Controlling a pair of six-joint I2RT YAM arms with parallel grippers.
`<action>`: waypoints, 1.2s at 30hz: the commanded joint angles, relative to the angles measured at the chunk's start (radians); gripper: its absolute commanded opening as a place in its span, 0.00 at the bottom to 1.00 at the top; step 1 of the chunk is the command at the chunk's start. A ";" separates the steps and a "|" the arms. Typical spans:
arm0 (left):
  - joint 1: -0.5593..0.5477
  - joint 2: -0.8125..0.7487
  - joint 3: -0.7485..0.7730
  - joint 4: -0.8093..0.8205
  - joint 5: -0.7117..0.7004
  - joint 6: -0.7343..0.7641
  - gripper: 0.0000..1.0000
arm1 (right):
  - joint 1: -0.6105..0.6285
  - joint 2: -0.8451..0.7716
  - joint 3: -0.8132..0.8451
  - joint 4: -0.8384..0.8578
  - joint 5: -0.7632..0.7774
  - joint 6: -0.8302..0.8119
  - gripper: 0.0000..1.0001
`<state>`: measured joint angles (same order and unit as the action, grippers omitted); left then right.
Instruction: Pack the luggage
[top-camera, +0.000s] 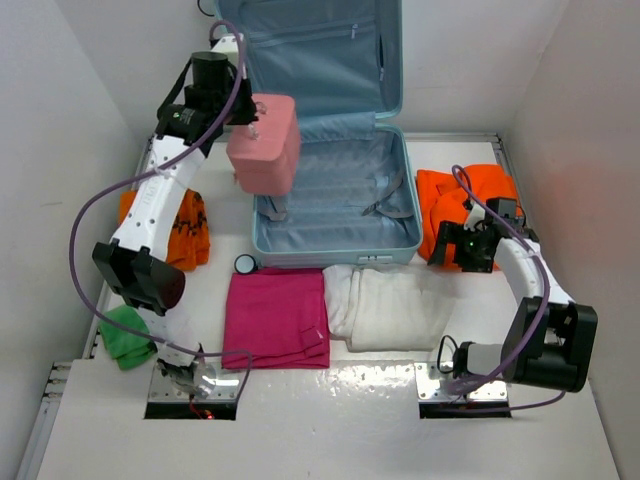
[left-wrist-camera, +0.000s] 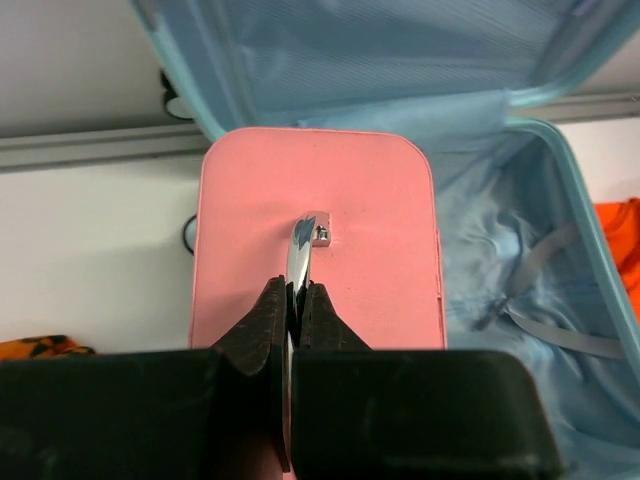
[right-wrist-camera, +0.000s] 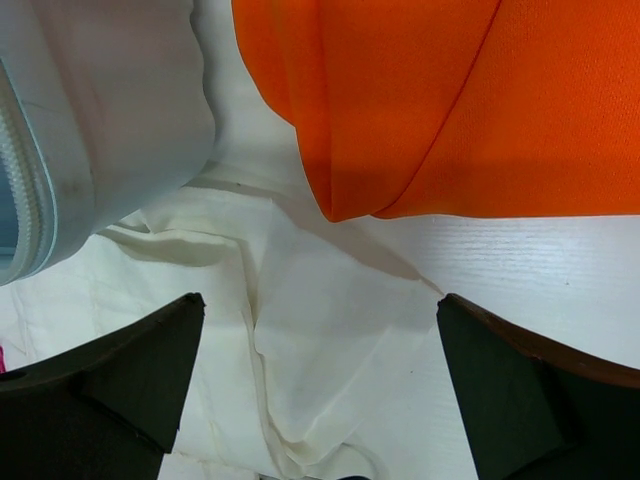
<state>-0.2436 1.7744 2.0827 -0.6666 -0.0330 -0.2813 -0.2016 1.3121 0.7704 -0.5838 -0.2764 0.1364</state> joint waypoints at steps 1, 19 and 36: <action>-0.048 -0.069 0.062 0.088 -0.033 -0.021 0.00 | -0.010 -0.037 -0.017 0.013 -0.021 0.008 0.99; -0.149 0.129 0.071 0.088 -0.087 -0.188 0.00 | -0.030 -0.028 -0.026 0.021 -0.017 0.006 0.99; -0.128 0.295 0.175 0.061 -0.198 -0.228 0.00 | -0.044 0.055 0.009 0.002 -0.018 0.000 0.99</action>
<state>-0.3805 2.0972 2.1830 -0.6964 -0.1814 -0.4812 -0.2401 1.3552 0.7448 -0.5850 -0.2886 0.1360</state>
